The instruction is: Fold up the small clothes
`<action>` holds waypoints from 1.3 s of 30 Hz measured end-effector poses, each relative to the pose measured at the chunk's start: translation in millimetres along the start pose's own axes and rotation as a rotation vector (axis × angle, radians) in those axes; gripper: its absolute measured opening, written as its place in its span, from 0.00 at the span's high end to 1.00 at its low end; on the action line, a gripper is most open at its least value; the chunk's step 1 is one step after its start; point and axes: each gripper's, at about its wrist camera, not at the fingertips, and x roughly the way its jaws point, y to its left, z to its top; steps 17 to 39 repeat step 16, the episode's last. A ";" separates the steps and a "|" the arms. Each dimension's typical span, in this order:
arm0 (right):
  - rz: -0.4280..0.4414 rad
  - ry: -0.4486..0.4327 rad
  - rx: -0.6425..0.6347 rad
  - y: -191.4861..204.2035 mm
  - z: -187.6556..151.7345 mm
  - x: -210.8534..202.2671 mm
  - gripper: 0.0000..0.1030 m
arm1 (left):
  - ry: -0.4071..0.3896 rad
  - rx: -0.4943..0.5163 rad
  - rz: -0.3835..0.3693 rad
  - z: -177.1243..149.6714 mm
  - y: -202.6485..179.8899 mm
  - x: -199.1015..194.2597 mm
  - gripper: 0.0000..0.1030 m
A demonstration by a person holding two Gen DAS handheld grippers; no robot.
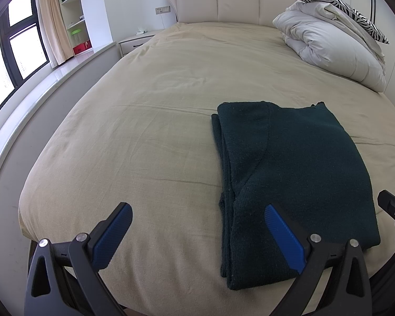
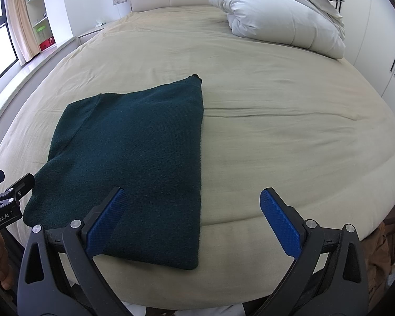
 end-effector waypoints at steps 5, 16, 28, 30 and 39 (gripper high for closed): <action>0.000 0.000 0.001 0.1 0.2 -0.1 0.00 | 0.001 -0.001 0.000 0.1 -0.2 0.3 0.00; 0.002 0.003 0.003 -0.6 -1.4 0.8 0.00 | -0.006 0.001 -0.006 0.6 -1.1 0.1 0.00; 0.002 0.003 0.003 -0.6 -1.4 0.8 0.00 | -0.006 0.001 -0.006 0.6 -1.1 0.1 0.00; 0.002 0.003 0.003 -0.6 -1.4 0.8 0.00 | -0.006 0.001 -0.006 0.6 -1.1 0.1 0.00; 0.002 0.003 0.003 -0.6 -1.4 0.8 0.00 | -0.006 0.001 -0.006 0.6 -1.1 0.1 0.00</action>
